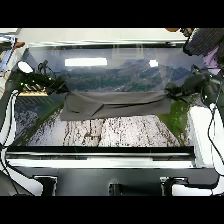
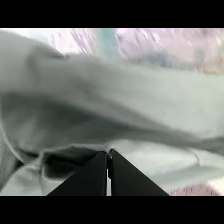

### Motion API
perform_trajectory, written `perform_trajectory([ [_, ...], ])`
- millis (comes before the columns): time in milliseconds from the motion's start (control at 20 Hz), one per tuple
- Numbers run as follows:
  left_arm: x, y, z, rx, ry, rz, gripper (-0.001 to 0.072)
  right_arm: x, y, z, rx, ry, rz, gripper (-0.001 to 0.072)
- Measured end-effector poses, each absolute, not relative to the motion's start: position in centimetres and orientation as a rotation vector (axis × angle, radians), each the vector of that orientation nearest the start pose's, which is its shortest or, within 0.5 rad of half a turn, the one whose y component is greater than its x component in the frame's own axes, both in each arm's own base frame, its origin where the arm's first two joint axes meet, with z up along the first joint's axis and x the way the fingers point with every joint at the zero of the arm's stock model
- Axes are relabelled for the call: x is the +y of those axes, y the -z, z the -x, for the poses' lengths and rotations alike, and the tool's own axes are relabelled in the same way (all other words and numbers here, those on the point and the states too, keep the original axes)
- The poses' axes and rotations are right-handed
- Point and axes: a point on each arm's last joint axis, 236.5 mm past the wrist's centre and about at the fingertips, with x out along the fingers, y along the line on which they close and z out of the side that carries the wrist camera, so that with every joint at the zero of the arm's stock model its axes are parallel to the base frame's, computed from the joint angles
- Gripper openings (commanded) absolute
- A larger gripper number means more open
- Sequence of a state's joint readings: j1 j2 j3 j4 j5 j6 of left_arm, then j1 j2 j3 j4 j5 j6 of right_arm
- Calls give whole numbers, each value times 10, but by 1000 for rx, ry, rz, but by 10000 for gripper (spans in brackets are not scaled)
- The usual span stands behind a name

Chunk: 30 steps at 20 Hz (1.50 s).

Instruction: Fold the clothes and pants, and hang the long-sleeved shirts on hangers.

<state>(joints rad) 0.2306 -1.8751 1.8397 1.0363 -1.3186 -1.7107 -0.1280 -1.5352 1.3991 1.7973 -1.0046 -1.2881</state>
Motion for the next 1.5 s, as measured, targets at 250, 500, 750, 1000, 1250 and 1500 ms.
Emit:
perform_trajectory([
  [250,17,9,-554,1186,-12,795,15,-24,13,-499,1089,206,-562,39],
  [500,17,39,-563,1203,-54,828,15,-24,46,-508,1113,213,-572,94],
  [750,17,60,-565,1221,-78,846,269,-24,64,-506,1157,219,-579,446],
  [1000,32,33,-563,1175,-89,784,568,-57,25,-503,1154,203,-669,542],
  [1250,50,-37,-553,1070,-119,621,677,-90,10,-512,1084,62,-946,617],
  [1500,53,-100,-537,982,-122,515,677,-71,41,-507,1157,-132,-1026,614],
])
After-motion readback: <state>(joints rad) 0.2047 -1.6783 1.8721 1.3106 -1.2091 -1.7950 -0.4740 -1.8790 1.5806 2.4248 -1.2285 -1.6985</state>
